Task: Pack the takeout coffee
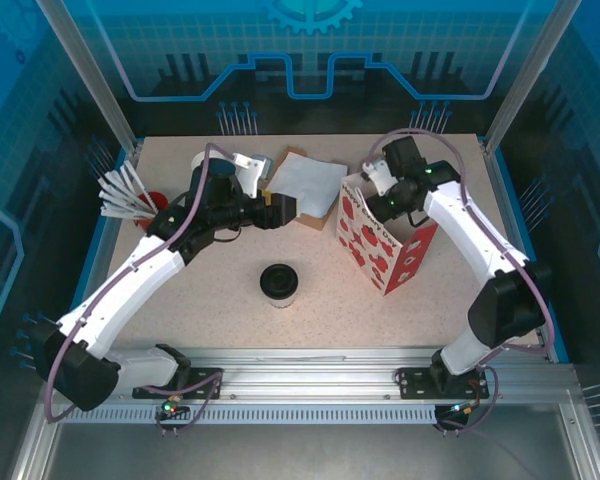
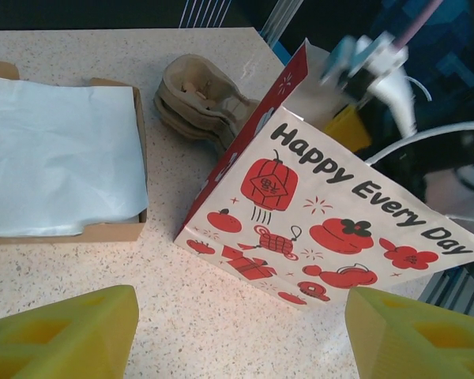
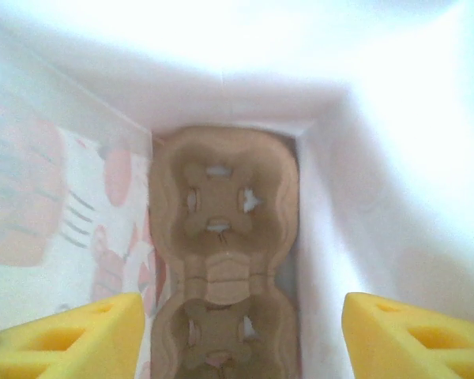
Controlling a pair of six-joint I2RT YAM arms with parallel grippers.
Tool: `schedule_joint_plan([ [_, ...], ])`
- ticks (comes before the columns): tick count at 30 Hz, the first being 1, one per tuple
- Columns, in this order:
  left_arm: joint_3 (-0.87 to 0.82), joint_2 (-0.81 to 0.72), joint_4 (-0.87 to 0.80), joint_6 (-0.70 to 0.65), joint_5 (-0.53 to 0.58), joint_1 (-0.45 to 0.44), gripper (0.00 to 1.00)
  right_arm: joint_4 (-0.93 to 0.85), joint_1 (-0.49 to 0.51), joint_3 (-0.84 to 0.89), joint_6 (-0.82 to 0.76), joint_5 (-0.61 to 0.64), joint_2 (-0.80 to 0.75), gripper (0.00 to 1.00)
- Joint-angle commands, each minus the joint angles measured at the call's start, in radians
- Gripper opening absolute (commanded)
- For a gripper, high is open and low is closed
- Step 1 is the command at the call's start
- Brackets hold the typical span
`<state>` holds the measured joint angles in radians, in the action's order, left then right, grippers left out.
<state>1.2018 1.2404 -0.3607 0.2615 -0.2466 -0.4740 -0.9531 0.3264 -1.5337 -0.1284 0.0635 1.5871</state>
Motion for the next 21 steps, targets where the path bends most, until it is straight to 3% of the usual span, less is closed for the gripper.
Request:
schedule_joint_plan([
  [1,-0.041,-0.046,0.002,0.002,0.013,-0.001,0.72,-0.069,-0.003,-0.094,-0.007,-0.016,-0.048,0.68],
  [9,-0.166,-0.143,-0.023,0.059,0.028,0.014,0.73,-0.08,0.027,-0.277,0.058,0.011,-0.163,0.7],
  [14,-0.235,-0.227,-0.116,0.12,0.02,0.09,0.77,-0.035,0.232,-0.305,0.046,0.019,-0.235,0.72],
  [21,-0.298,-0.325,-0.305,0.167,-0.001,0.28,0.86,-0.068,0.538,-0.286,0.036,0.001,-0.107,0.78],
])
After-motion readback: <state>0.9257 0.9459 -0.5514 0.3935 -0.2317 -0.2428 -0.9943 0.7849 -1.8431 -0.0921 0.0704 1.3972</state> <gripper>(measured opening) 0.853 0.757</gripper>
